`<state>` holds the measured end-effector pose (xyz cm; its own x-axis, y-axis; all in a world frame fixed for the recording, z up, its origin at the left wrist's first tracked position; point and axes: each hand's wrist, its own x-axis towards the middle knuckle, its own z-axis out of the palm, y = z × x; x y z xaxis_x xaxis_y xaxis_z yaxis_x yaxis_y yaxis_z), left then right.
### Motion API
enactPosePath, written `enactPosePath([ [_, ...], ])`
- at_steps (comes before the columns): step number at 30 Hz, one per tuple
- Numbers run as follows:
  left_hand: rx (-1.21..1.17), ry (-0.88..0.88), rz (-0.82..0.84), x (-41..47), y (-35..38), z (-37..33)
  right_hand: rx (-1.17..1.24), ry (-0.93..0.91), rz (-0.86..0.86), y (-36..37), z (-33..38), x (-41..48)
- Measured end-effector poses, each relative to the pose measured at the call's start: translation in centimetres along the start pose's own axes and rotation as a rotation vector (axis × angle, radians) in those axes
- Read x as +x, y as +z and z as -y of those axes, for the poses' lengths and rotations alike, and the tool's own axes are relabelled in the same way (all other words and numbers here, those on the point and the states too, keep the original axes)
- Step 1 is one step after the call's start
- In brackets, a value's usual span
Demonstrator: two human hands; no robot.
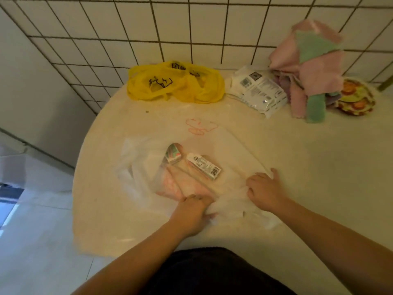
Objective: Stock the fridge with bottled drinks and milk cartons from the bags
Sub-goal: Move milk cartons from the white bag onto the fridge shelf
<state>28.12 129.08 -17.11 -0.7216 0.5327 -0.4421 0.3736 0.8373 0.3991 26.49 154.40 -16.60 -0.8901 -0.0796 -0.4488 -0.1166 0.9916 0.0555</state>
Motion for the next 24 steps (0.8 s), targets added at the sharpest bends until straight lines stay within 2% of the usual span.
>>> enactPosePath([
  [2,-0.039,0.016,-0.047,-0.2,-0.5,0.4,0.111,0.063,-0.108,0.0,0.4,0.3],
  [4,-0.134,0.033,-0.170,-0.3,-1.4,1.0,0.215,0.115,-0.270,-0.5,1.2,0.6],
  [7,-0.100,0.032,-0.450,0.2,-3.2,3.1,0.237,0.050,-0.511,-1.4,2.8,1.6],
  [10,0.038,-0.069,-0.611,1.3,-5.8,5.9,0.265,-0.082,-0.591,-3.2,4.8,2.7],
  [12,0.118,-0.138,-0.593,2.2,-7.9,7.6,0.267,-0.141,-0.566,-4.1,6.2,3.6],
  [18,0.187,-0.301,-0.276,6.3,-12.7,13.3,0.231,-0.092,-0.294,-5.0,8.8,7.1],
  [21,0.239,-0.302,-0.184,8.3,-13.6,14.8,0.235,-0.081,-0.194,-4.7,8.9,8.4],
  [24,0.280,-0.274,-0.168,10.0,-14.2,15.8,0.256,-0.109,-0.147,-4.3,8.4,9.4],
])
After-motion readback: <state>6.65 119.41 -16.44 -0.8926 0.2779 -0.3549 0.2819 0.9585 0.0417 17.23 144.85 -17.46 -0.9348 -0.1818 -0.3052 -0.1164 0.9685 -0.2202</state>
